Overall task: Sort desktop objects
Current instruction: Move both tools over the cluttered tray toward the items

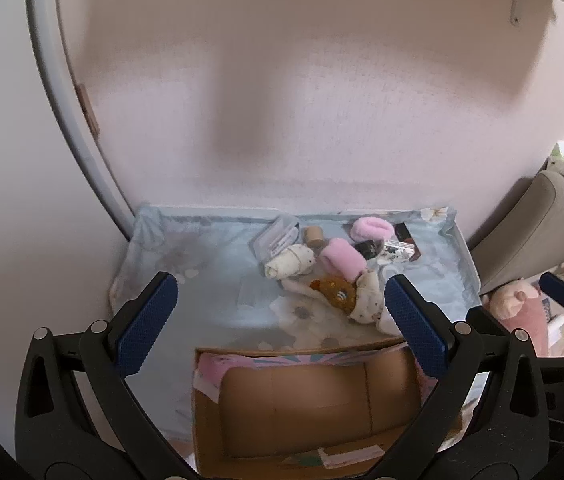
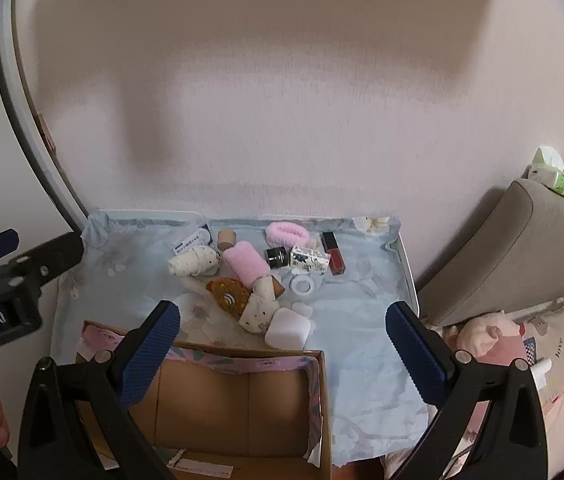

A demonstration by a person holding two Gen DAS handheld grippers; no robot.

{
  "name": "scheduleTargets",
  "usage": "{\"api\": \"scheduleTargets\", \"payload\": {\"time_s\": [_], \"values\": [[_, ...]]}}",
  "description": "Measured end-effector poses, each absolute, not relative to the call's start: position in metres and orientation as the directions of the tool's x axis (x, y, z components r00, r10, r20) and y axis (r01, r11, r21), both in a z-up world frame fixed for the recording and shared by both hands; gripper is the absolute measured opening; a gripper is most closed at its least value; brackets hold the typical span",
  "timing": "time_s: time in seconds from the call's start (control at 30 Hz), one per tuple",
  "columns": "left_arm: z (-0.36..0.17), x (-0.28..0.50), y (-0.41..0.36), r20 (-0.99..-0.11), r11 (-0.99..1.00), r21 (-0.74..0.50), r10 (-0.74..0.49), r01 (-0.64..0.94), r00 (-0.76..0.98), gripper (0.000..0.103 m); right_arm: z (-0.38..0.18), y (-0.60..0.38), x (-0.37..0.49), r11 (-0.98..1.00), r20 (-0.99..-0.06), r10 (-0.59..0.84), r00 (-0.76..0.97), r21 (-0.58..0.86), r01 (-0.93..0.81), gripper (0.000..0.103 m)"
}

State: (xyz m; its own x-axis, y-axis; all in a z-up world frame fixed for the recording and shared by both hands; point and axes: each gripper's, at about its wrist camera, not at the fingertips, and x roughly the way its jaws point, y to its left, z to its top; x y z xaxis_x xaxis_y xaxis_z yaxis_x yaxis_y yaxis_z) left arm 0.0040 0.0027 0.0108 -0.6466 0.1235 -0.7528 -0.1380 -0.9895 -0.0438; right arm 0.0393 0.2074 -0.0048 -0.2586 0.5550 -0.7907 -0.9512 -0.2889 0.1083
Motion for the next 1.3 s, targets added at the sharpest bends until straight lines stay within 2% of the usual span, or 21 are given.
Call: {"api": "scheduleTargets", "payload": {"time_s": [0.57,0.83,1.3], "values": [[0.014,0.01,0.005,-0.75,-0.989,-0.045,0.128,-0.143,-0.649,0.103,-0.004,0.202,0.048,-0.199,-0.799,0.558,-0.226,0.136,-0.971,0.103],[0.015,0.011,0.006,-0.748,-0.985,-0.052,0.147,-0.163,-0.647,0.103,-0.006,0.2,0.048,-0.087,-0.801,0.567,-0.194,0.175,-0.981,0.103],[0.013,0.011,0.009,-0.75,-0.975,-0.079,0.196,-0.209,-0.632,0.103,-0.007,0.196,0.049,-0.075,-0.801,0.568,-0.191,0.181,-0.981,0.103]]}}
